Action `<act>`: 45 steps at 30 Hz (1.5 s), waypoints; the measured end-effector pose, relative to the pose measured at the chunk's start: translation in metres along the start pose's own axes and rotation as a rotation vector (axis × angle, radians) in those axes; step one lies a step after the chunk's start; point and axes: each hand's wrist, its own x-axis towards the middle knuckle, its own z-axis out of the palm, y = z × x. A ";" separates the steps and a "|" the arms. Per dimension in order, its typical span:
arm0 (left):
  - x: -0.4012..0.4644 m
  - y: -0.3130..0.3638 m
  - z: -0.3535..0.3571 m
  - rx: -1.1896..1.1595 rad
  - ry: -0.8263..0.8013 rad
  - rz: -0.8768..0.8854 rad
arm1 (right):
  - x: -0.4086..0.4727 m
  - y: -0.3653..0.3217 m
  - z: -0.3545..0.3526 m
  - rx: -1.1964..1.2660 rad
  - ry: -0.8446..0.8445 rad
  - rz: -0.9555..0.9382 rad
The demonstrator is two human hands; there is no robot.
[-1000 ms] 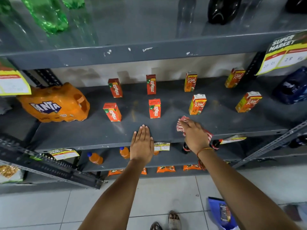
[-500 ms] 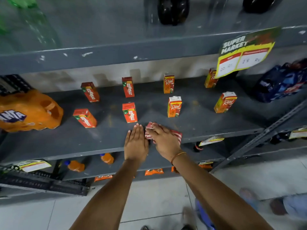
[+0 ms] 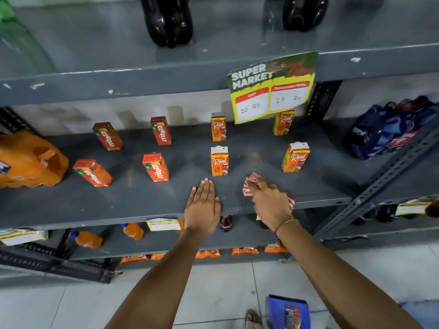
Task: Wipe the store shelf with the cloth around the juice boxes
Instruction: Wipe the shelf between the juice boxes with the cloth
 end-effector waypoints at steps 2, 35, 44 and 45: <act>0.000 0.015 0.003 0.001 -0.002 0.013 | -0.003 0.018 -0.003 -0.017 -0.022 0.031; 0.022 0.108 0.024 0.045 -0.122 0.095 | -0.035 0.107 0.000 -0.008 0.051 0.156; 0.029 0.113 0.023 0.044 -0.151 0.121 | -0.076 0.125 -0.040 -0.115 -0.062 0.244; 0.031 0.115 0.022 0.041 -0.153 0.131 | -0.078 0.125 -0.046 -0.077 -0.062 0.237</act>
